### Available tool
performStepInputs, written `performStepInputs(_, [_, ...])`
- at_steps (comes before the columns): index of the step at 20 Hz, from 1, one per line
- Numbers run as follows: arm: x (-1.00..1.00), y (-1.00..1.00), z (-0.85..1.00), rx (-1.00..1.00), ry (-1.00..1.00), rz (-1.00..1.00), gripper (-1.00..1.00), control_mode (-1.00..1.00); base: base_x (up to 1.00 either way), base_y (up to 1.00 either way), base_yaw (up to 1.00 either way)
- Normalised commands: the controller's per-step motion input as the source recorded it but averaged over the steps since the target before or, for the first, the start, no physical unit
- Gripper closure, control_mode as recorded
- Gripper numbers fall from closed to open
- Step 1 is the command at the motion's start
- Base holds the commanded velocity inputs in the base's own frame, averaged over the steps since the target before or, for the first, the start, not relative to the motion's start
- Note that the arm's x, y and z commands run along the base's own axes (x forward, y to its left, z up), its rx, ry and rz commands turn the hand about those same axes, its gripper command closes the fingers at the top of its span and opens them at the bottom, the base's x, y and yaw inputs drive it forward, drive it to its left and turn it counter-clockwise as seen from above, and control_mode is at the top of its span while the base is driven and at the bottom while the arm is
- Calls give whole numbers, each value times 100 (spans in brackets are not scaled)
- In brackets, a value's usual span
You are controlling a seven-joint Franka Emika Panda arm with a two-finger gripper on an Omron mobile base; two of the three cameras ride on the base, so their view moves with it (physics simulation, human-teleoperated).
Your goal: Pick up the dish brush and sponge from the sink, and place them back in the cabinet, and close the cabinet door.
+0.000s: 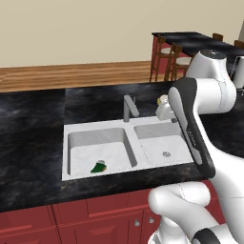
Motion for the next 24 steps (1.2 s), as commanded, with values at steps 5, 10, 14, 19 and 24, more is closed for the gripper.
performStepInputs(5, [-20,0,9,0,0,0,100,-100,0,0,0])
performStepInputs(10, [-20,0,8,0,0,0,100,-100,0,0,0])
performStepInputs(14, [-11,0,4,0,0,0,100,-100,0,0,0])
performStepInputs(19, [-1,0,0,0,0,0,100,100,-1,0,0])
performStepInputs(24, [0,0,0,0,0,0,100,100,-22,0,-11])
